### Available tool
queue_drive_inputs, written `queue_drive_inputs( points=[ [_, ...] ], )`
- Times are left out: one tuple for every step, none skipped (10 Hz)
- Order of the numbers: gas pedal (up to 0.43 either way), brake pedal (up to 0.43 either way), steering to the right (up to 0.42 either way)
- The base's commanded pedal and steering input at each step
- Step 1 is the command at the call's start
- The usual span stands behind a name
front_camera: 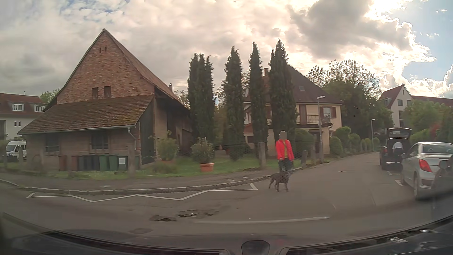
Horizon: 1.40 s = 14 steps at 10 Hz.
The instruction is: Follow the waypoints while adhering to traffic rules and regulations
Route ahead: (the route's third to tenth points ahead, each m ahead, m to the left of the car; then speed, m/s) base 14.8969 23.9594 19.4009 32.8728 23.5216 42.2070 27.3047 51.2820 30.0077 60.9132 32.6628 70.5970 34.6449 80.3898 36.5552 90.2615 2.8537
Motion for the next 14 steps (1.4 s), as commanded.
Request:
queue_drive_inputs(
  points=[
    [0.268,0.000,-0.769],
    [0.268,0.000,-0.761],
    [0.268,0.000,-0.749],
    [0.268,0.000,-0.731],
    [0.268,0.000,-0.713],
    [0.248,0.000,-0.696],
    [0.220,0.000,-0.677],
    [0.220,0.000,-0.662],
    [0.209,0.000,-0.643],
    [0.209,0.000,-0.623],
    [0.209,0.000,-0.596],
    [0.209,0.000,-0.565],
    [0.177,0.000,-0.530],
    [0.130,0.000,-0.493]
  ],
)
